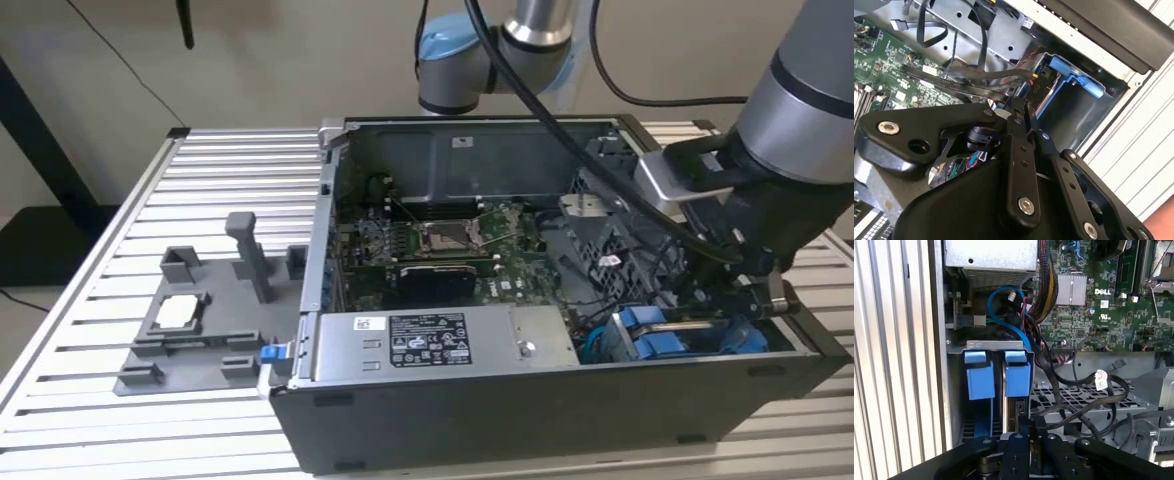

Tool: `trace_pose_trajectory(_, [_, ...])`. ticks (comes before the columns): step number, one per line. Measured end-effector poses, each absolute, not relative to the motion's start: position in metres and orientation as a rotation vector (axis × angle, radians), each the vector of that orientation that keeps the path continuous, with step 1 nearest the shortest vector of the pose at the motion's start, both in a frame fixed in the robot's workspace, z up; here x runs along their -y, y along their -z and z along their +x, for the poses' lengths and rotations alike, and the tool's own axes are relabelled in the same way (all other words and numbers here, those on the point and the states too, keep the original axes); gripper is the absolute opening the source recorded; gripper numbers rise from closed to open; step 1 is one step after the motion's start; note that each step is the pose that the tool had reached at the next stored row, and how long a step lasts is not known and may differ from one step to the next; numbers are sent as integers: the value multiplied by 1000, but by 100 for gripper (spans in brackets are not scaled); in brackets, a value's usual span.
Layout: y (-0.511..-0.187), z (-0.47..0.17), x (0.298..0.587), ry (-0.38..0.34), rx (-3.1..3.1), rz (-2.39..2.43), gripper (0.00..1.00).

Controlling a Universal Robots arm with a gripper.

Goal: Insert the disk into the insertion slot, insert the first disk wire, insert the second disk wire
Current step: 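Insert the second disk wire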

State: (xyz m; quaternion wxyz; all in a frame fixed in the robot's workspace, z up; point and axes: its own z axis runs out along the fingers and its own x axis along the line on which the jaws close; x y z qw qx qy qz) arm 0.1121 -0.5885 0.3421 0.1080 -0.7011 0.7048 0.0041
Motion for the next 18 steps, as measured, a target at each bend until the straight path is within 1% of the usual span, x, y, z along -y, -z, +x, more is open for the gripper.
trace_pose_trajectory(8, [-339,112,592,-41,-2066,-2042,16])
trace_pose_trajectory(18, [-337,113,599,-55,-2065,-2029,16])
